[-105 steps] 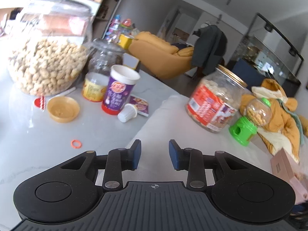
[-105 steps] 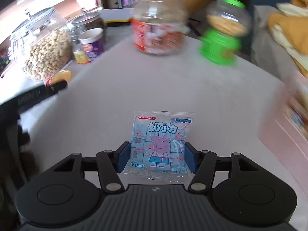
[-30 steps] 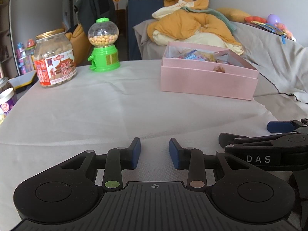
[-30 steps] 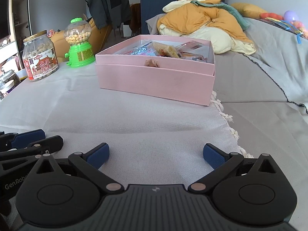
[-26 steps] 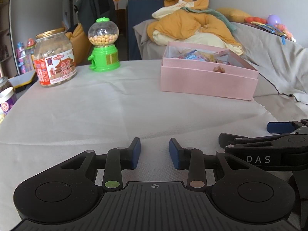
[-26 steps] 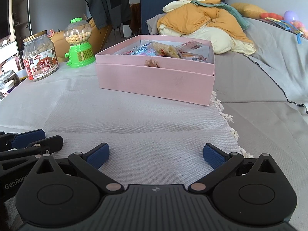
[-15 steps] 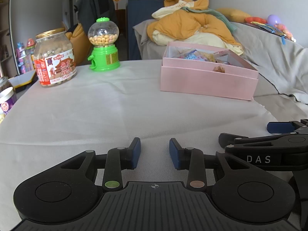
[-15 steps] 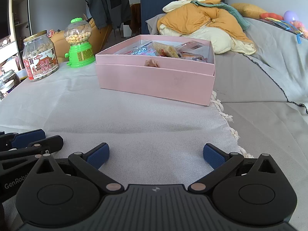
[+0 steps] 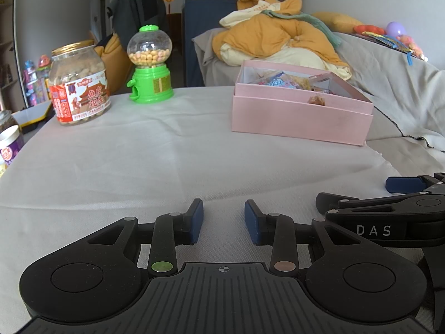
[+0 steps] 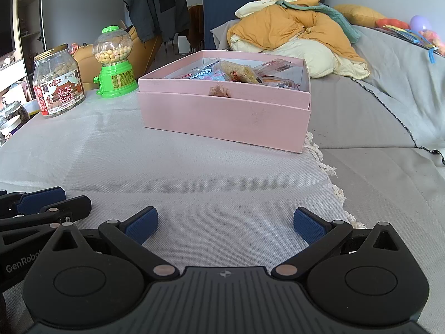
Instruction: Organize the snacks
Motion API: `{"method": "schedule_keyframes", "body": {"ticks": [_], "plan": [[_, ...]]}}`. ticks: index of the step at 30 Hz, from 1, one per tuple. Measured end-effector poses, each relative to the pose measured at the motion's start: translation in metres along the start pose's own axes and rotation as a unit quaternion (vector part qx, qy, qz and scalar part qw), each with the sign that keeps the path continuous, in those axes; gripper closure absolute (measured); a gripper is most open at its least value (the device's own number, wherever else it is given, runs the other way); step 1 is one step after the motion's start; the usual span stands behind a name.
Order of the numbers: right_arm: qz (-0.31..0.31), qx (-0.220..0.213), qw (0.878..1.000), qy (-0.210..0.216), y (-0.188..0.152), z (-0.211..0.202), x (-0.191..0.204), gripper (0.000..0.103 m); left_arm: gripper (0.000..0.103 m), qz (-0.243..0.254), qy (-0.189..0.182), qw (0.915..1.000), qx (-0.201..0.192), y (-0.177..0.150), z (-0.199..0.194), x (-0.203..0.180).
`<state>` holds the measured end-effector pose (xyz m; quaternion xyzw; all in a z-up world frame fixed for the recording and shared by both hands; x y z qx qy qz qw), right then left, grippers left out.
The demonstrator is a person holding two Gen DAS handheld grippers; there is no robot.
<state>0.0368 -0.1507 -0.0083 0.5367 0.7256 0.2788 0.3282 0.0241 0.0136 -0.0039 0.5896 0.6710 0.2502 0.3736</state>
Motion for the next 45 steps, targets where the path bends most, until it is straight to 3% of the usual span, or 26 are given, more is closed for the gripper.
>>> {"method": "schedule_keyframes", "body": {"ticks": [45], "plan": [[0.0,0.0,1.0,0.0,-0.0001,-0.0001,0.0004,0.0,0.065,-0.005,-0.006,1.0,0.0,-0.0006,-0.0001,0.0025]]}}
Point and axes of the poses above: each gripper's, at about its wrist camera, not at the fingertips, and z roughly the way its jaws point, x to its left, y to its top, the point moved 2 cm from there along z, roughly the way its jaws point, and after that the axes turned 14 degrees about -z, right-handed, at the moved point
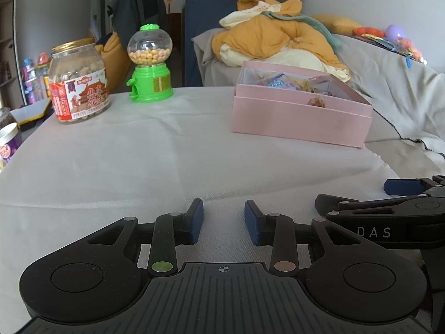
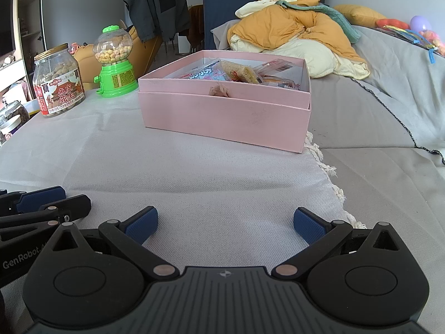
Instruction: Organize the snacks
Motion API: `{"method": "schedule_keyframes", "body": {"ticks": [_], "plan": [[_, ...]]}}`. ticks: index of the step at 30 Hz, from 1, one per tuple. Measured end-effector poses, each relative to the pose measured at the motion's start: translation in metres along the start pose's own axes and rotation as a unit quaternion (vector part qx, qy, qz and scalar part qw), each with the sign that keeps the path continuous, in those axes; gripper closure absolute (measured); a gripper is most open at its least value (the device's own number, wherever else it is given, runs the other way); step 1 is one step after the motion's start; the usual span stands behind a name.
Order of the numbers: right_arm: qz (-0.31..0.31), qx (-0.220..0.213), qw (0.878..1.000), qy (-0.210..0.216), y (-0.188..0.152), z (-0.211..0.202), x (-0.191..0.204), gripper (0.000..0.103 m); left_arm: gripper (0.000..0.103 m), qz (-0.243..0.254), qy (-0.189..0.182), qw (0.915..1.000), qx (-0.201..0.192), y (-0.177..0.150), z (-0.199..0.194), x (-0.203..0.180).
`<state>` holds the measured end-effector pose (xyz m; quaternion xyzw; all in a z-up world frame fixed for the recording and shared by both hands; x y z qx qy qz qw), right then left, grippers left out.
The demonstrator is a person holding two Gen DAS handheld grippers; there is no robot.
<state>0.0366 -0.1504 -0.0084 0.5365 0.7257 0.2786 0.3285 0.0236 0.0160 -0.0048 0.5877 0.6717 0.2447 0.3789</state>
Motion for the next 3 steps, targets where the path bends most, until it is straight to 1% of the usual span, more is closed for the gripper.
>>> {"method": "schedule_keyframes", "body": {"ticks": [3], "plan": [[0.0,0.0,1.0,0.0,0.0001,0.0,-0.0001,0.0,0.065,0.0,0.0,1.0,0.0,0.0003,0.0006,0.0003]]}}
Point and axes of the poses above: each gripper's, at about its wrist camera, not at the fingertips, and z roughly the way its jaws point, x to its left, y to its top, the point moved 2 cm from there along z, roughly the way its jaws point, and after that the axes turned 14 degrees about -z, right-handed, at the moved point
